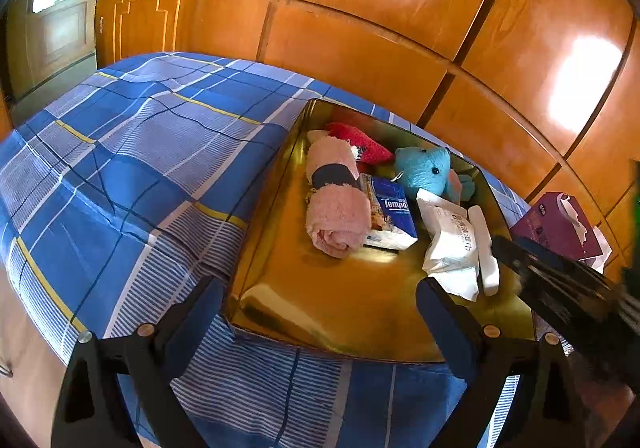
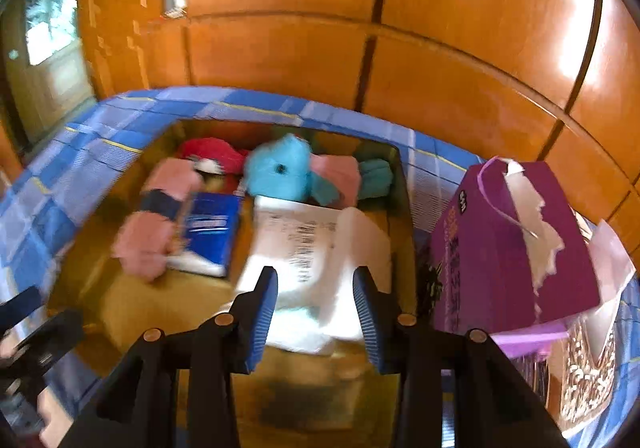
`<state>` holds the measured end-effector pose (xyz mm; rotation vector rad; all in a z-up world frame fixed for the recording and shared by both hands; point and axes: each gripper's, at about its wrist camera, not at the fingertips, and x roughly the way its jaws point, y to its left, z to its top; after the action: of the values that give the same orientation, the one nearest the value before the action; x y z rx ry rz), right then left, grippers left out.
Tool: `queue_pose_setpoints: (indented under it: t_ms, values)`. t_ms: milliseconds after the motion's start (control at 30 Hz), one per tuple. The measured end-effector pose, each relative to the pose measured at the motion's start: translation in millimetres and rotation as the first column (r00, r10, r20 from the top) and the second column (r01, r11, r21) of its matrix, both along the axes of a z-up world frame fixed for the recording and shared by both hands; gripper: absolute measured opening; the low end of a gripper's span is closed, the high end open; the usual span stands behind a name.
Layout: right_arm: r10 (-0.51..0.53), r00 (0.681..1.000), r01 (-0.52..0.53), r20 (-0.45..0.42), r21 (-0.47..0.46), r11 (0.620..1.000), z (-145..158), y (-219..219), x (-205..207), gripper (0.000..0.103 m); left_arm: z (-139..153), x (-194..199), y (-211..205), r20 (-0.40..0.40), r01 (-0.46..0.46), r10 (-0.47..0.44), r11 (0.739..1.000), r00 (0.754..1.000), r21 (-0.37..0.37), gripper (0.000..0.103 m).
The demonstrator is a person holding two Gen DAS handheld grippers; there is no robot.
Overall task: Organize soft objects
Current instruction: 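Lower the white rolled towel into the gold tray and open the right gripper, then move the right gripper to the white blue-striped sock and grasp it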
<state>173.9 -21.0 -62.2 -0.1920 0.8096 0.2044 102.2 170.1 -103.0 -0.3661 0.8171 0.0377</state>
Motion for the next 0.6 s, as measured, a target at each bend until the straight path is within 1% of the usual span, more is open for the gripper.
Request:
queue_pose_setpoints:
  t_ms: [100, 167, 267, 300, 367, 467, 567, 600]
  values:
    - [0.115, 0.99, -0.115, 0.076, -0.003, 0.993, 14.8, 1.4, -32.5, 0.039, -0.5, -0.6, -1.5, -0.005, -0.003, 0.003, 1.0, 1.0, 0.001, 0.098]
    - [0.194, 0.972, -0.194, 0.134, -0.016, 0.981, 23.1, -2.4, -57.4, 0.039, 0.0, -1.6, -3.7, -0.003, 0.0, 0.0, 1.0, 1.0, 0.0, 0.098]
    - [0.244, 0.945, -0.238, 0.216, -0.052, 0.97, 31.8, -20.3, -92.5, 0.039, 2.1, -2.0, -8.9, 0.001, 0.014, -0.014, 1.0, 1.0, 0.001, 0.098]
    - [0.246, 0.943, -0.241, 0.226, -0.052, 0.969, 32.9, -25.6, -96.9, 0.039, 3.2, -2.2, -11.8, 0.004, 0.02, -0.02, 1.0, 1.0, 0.0, 0.098]
    - [0.234, 0.943, -0.233, 0.234, -0.032, 0.972, 36.5, -44.6, -107.9, 0.039, 6.5, -2.4, -18.8, 0.013, 0.034, -0.034, 0.999, 0.999, 0.004, 0.098]
    - [0.175, 0.954, -0.189, 0.243, 0.037, 0.981, 43.9, -81.9, -118.1, 0.039, 11.4, -1.3, -32.9, 0.025, 0.069, -0.07, 0.997, 0.997, 0.02, 0.098]
    - [0.067, 0.96, -0.099, 0.274, 0.107, 0.989, 52.8, -124.3, -126.9, 0.039, 14.1, 0.6, -49.4, 0.028, 0.119, -0.12, 0.992, 0.992, 0.028, 0.098]
    - [0.005, 0.959, -0.047, 0.284, 0.14, 0.989, 56.9, -143.8, -129.5, 0.039, 14.8, 1.3, -56.1, 0.029, 0.139, -0.14, 0.99, 0.99, 0.031, 0.098]
